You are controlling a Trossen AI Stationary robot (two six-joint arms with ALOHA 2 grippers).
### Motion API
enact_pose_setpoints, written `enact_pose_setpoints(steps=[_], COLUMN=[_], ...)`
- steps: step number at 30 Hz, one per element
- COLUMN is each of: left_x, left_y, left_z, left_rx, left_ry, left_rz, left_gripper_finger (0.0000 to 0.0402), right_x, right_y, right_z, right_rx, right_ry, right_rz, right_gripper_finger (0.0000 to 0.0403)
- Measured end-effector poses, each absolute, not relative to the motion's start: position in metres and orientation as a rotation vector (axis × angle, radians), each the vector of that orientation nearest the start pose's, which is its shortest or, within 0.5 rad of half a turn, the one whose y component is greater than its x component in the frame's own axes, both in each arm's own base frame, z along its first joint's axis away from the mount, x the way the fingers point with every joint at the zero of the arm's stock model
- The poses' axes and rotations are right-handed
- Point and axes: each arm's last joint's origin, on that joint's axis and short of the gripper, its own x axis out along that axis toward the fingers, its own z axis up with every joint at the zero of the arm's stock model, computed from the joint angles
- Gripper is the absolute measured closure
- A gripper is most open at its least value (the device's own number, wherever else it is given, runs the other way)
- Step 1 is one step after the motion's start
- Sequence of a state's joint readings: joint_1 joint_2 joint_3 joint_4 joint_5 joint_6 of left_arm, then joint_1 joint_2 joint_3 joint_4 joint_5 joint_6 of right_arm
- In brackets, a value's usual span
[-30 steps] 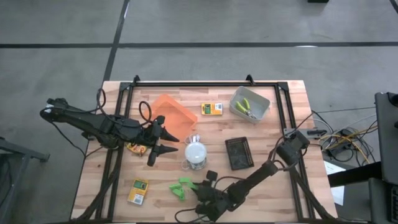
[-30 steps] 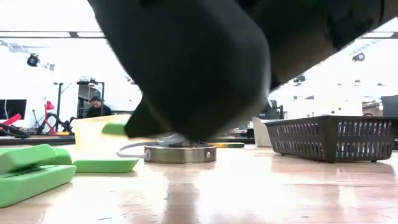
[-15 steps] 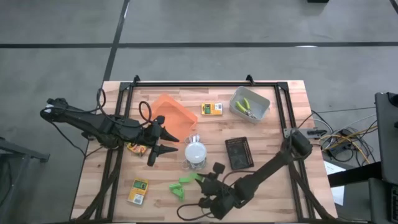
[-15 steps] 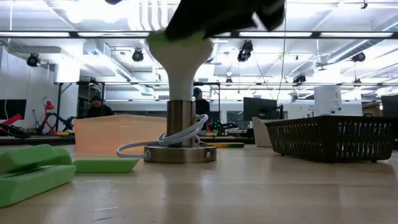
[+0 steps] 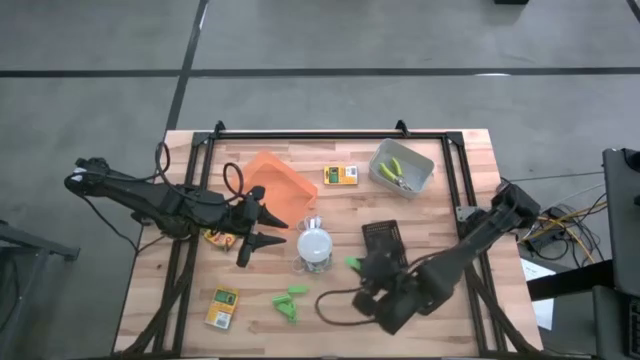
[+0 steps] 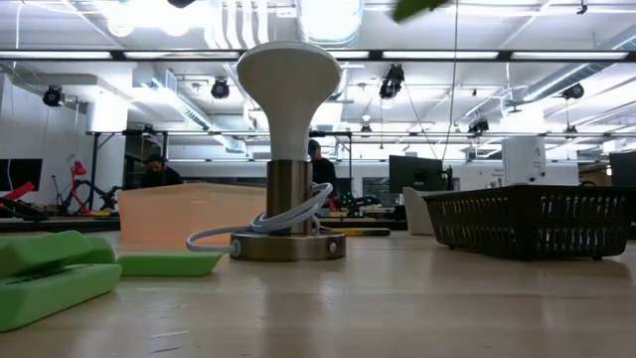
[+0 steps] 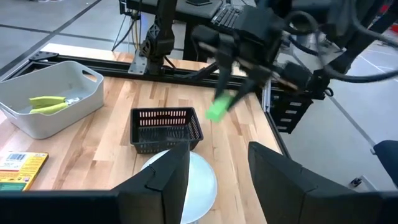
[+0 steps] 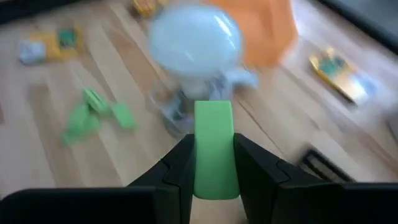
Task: Pick & Place School Supplies
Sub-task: Put the green eraser into the black bin
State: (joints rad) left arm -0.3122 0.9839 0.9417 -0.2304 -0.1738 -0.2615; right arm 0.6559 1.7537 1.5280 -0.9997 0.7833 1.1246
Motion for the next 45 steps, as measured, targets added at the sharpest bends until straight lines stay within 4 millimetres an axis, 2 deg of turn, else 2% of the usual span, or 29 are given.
enact_pose_setpoints(steps=[5,8,14,22,27,32,45], left_x=[0.205,0.205,0.205,0.205,0.205,0.205,0.205], left_y=[-0.061,-0.061,-0.061,-0.061,-0.061,-0.061,-0.061], left_z=[0.346,0.346,0.346,0.346,0.346,0.346,0.346], left_rx=[-0.193,-0.193,-0.192,-0.191,-0.191,-0.191,-0.190], left_ry=[0.286,0.287,0.291,0.293,0.292,0.294,0.296], left_rz=[-0.101,-0.101,-0.100,-0.100,-0.100,-0.100,-0.099], left_gripper_finger=[0.0232,0.0232,0.0232,0.0232,0.0232,0.0232,0.0232], right_x=[0.264,0.255,0.250,0.243,0.247,0.250,0.251], right_y=[0.183,0.180,0.178,0.168,0.157,0.143,0.111], right_z=[0.285,0.284,0.271,0.248,0.242,0.232,0.191], right_rx=[0.318,0.376,0.392,0.481,0.546,0.668,0.875], right_ry=[0.830,0.857,0.926,0.869,0.854,0.909,0.957], right_rz=[-0.737,-0.825,-0.886,-1.029,-1.042,-1.035,-0.981], right_gripper_finger=[0.0312,0.0312,0.0312,0.0312,0.0312,0.0312,0.0312])
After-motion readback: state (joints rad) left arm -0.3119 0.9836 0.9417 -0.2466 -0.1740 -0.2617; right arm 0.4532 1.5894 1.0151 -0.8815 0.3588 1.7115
